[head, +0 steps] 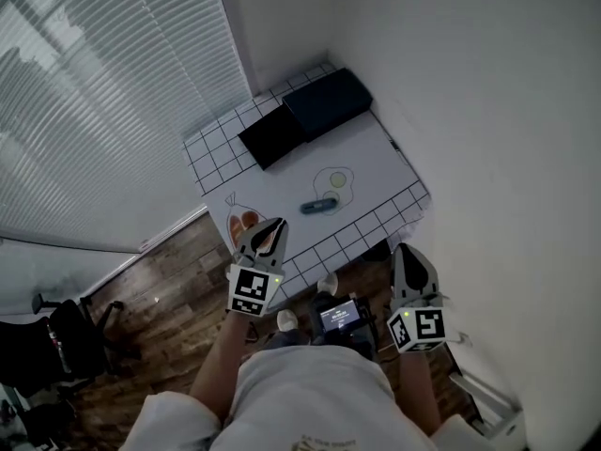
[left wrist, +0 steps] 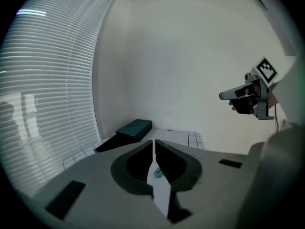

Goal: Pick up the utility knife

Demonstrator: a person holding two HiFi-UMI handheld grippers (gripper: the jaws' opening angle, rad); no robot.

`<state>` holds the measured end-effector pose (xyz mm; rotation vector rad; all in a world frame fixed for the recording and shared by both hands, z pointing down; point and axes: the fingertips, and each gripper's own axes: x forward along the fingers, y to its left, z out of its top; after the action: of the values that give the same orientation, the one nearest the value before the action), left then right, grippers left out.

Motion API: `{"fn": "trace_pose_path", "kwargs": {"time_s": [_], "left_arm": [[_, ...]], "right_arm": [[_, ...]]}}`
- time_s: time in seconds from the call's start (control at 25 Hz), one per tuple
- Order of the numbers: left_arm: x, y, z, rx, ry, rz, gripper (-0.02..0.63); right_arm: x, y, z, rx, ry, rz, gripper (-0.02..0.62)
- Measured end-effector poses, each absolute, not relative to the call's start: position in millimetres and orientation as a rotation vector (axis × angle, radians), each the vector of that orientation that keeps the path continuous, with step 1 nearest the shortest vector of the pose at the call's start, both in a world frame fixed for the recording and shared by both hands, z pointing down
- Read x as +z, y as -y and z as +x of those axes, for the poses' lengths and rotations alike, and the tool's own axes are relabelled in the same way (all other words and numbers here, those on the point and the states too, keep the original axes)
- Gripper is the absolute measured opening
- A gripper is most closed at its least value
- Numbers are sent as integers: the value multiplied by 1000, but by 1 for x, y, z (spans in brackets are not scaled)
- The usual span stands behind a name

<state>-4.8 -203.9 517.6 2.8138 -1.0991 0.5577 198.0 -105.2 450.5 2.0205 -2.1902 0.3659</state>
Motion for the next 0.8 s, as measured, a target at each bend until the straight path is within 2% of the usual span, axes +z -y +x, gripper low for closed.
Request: {"fn": "trace_pose_path", "kwargs": {"time_s": [0.28,0.44,0.8], "left_arm": [[555,227,27,693,1024,2813,17],[584,234,36,801,995,2784,54],[632,240,47,923,901,2731,80]], "right_arm": [[484,142,210,405,2201,1956,6],[509,159,208,429,2207,1890,6],[567,191,196,464,2223,1733,6]]}}
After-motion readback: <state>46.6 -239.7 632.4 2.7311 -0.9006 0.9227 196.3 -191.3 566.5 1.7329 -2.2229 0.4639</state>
